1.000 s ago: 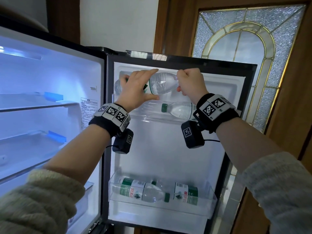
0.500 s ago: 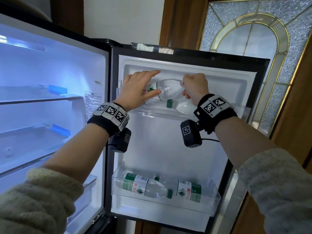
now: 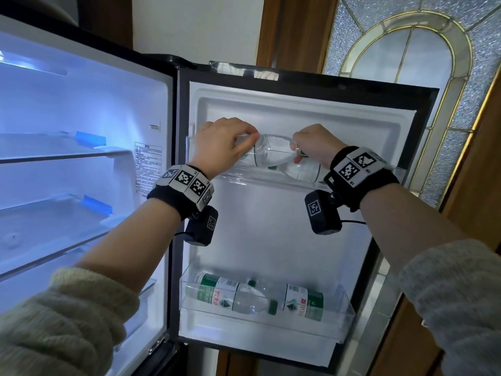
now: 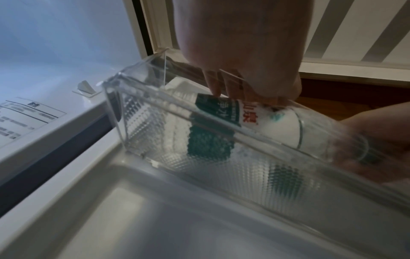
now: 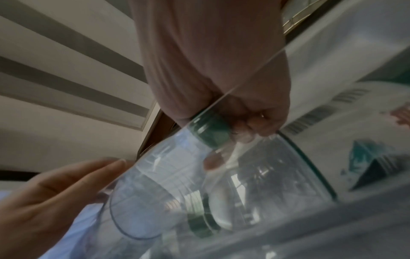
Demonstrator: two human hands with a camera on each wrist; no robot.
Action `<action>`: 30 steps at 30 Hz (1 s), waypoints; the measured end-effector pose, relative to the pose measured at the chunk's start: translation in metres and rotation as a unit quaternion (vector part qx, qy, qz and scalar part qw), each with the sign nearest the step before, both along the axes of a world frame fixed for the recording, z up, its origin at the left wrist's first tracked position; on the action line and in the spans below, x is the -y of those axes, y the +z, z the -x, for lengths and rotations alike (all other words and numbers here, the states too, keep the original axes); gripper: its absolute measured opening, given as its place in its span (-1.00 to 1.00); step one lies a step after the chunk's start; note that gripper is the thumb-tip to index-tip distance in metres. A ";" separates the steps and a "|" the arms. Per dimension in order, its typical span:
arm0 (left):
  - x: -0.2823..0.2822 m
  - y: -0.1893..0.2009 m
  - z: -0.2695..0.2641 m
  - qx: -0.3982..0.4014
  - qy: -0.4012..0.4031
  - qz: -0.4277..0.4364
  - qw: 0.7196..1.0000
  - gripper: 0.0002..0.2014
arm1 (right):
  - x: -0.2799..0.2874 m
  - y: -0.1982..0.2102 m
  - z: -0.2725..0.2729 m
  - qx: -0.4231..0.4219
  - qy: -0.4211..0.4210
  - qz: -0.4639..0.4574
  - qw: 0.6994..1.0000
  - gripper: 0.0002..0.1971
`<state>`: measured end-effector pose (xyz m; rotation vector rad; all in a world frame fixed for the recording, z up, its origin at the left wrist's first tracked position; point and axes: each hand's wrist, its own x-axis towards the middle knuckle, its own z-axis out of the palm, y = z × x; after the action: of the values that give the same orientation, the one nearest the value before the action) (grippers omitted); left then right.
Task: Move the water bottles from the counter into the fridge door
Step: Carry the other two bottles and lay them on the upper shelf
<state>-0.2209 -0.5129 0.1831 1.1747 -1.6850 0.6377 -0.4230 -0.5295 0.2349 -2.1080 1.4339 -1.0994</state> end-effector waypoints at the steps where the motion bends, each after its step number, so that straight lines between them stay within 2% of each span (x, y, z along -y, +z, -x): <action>1: 0.001 -0.001 0.002 -0.001 0.005 0.002 1.000 -0.71 | 0.001 -0.001 0.000 -0.021 -0.001 0.005 1.000 -0.77; 5: 0.001 0.001 0.008 -0.007 0.014 -0.020 1.000 -0.67 | 0.001 -0.005 0.000 -0.103 -0.043 0.056 0.992 -0.61; 8: 0.000 0.001 0.008 -0.004 0.020 -0.028 0.999 -0.65 | 0.000 -0.004 0.001 -0.124 -0.058 0.068 0.988 -0.59; 10: -0.001 0.000 0.008 -0.005 0.026 -0.026 0.999 -0.63 | 0.001 -0.005 0.001 -0.122 -0.065 0.082 0.987 -0.62; 13: -0.002 -0.002 0.009 -0.006 0.033 -0.035 0.999 -0.58 | 0.004 -0.008 -0.001 -0.090 -0.058 0.127 0.986 -0.80; 15: -0.002 -0.002 0.008 -0.011 0.031 -0.038 0.999 -0.54 | 0.006 -0.009 -0.003 -0.083 -0.054 0.139 0.985 -0.85; 18: -0.003 -0.004 0.007 -0.015 0.026 -0.025 0.999 -0.46 | 0.007 -0.010 -0.004 -0.089 -0.057 0.141 0.984 -0.83; 22: -0.004 -0.006 0.009 -0.014 0.025 -0.012 0.999 -0.54 | 0.005 -0.010 -0.005 -0.090 -0.060 0.139 0.984 -0.77; 27: -0.004 -0.013 0.010 -0.013 0.020 0.022 0.999 -0.49 | 0.004 -0.011 -0.005 -0.082 -0.064 0.144 0.984 -0.85; 30: -0.005 -0.016 0.009 -0.013 0.014 0.027 0.999 -0.52 | 0.003 -0.013 -0.003 -0.070 -0.060 0.164 0.982 -0.84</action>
<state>-0.2298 -0.5076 0.1673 1.1651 -1.6223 0.6799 -0.4196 -0.5330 0.2219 -2.3909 1.5505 -1.3377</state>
